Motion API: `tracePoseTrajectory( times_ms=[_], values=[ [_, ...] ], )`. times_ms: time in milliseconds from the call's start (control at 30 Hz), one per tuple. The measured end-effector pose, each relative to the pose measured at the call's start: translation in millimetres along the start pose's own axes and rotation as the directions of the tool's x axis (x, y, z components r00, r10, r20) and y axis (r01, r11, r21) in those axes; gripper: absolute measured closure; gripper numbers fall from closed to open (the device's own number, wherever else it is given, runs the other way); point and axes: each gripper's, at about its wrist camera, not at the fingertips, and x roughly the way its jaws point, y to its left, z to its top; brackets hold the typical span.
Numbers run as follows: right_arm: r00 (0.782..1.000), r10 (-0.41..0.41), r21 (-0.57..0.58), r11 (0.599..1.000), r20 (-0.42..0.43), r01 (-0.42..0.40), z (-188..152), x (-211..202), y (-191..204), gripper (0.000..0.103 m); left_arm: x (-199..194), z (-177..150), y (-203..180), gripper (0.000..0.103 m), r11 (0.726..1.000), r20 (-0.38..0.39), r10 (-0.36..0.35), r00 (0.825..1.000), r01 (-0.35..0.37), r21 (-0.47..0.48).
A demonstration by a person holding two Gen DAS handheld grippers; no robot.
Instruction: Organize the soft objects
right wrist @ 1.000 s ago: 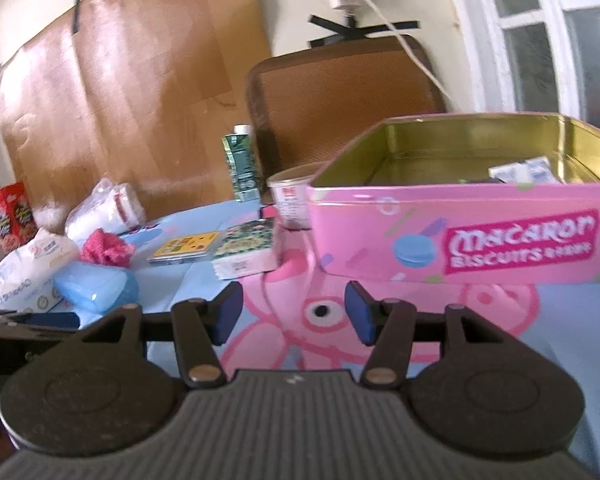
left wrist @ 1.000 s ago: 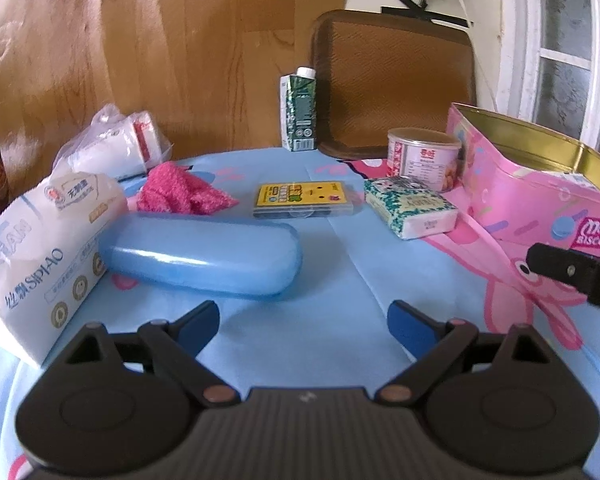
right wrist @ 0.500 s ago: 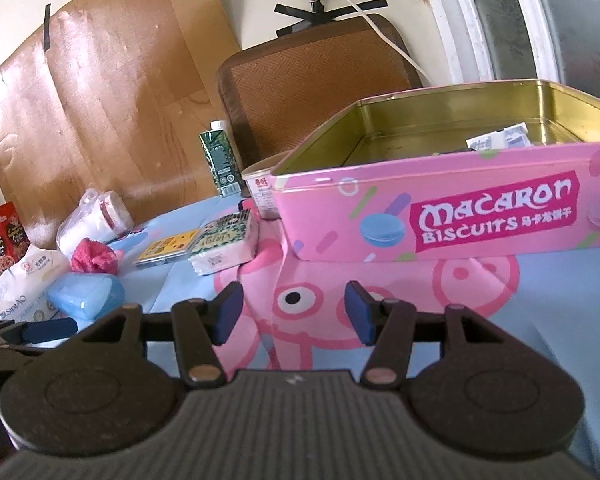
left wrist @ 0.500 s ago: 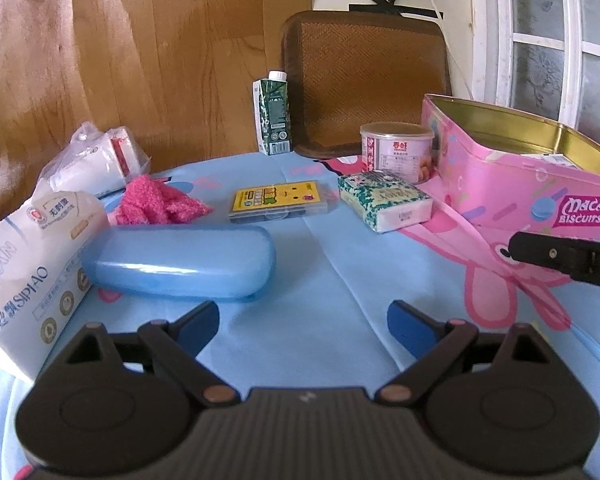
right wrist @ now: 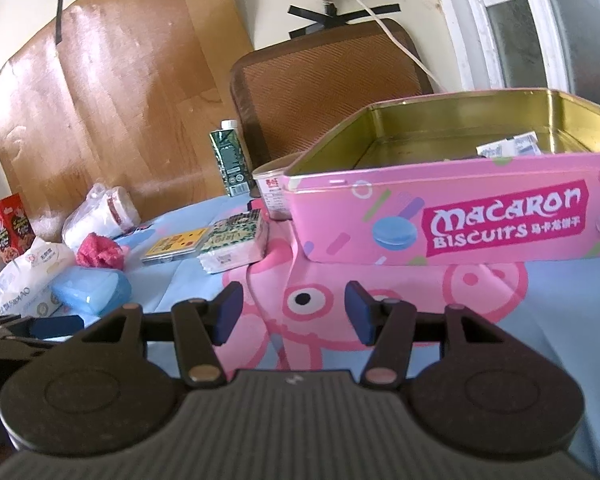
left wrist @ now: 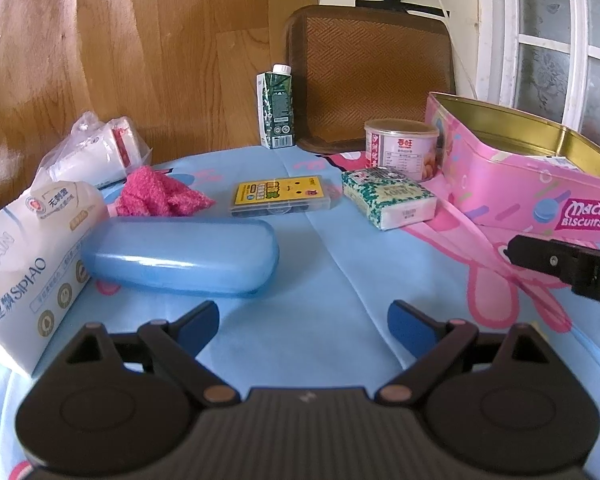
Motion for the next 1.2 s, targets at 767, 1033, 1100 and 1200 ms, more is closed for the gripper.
tracePoseTrajectory(
  times_ms=[767, 1033, 1100, 1200],
  values=[
    [0.999, 0.034, -0.142, 0.989, -0.03, -0.038, 5, 16, 29, 0.044, -2, 1, 19, 0.006, 0.993, 0.003, 0.001, 1.0, -0.001, -0.118],
    [0.998, 0.03, -0.263, 0.964, -0.053, -0.043, 19, 42, 46, 0.044, 0, 2, 37, 0.006, 0.975, 0.005, 0.0, 1.0, 0.001, -0.223],
    [0.998, 0.031, -0.296, 0.954, -0.051, -0.045, 23, 51, 52, 0.045, 0, 2, 37, 0.005, 0.974, 0.006, -0.004, 1.0, 0.005, -0.224],
    [0.997, 0.029, -0.33, 0.943, -0.065, -0.049, 27, 64, 59, 0.044, 0, 2, 37, 0.005, 0.974, 0.007, -0.004, 1.0, 0.005, -0.226]
  ],
)
